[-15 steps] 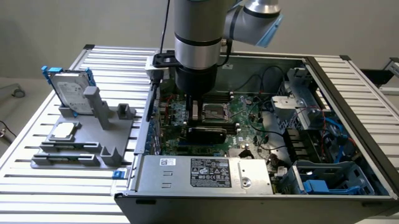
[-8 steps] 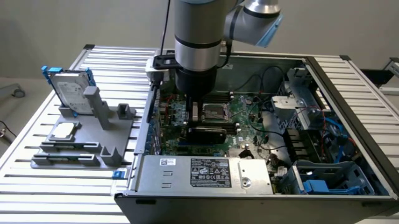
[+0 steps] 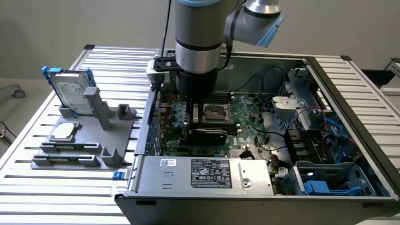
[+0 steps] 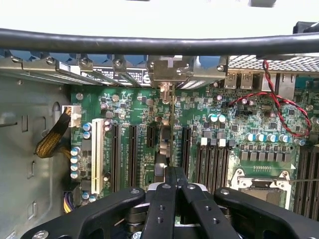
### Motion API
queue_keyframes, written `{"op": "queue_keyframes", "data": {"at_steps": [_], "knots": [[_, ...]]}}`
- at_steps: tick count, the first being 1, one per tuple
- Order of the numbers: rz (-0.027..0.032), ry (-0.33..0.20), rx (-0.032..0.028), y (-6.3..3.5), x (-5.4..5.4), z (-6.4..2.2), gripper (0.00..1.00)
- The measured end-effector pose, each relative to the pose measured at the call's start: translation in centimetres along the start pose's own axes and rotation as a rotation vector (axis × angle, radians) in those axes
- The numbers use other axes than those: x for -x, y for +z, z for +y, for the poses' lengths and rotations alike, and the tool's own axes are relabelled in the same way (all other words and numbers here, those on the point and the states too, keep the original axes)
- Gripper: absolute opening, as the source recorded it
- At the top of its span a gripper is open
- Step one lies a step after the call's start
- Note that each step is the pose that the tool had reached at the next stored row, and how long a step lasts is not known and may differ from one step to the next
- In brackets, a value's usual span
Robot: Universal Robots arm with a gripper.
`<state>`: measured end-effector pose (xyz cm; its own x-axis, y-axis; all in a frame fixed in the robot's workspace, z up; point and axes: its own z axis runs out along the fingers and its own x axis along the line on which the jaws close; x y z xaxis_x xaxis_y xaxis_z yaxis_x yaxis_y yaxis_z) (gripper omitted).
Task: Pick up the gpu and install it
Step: 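Press down on the gpu until it lock into place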
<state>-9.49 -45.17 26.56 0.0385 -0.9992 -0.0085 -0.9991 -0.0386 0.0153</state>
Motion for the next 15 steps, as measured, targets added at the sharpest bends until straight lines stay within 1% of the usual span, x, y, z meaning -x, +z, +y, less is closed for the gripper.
{"op": "queue_keyframes", "data": {"at_steps": [2, 4, 7, 9, 11, 13, 15], "knots": [[-0.0002, 0.0, -0.0001, 0.01, 0.0, 0.0, 0.11], [-0.0027, 0.0, -0.0009, -0.16, 0.0, 0.0, 0.11], [-0.001, 0.0, 0.0004, -1.2, 0.0, 0.02, 0.11], [-0.0009, 0.0, 0.0005, -1.44, 0.0, 0.06, 0.11], [-0.001, 0.0, 0.0016, -1.47, 0.0, 0.25, 0.11], [-0.0014, 0.0, 0.0069, -1.48, 0.0, 0.54, 0.11], [-0.0016, 0.0, 0.0164, -1.52, 0.1, 0.88, 0.11]]}}
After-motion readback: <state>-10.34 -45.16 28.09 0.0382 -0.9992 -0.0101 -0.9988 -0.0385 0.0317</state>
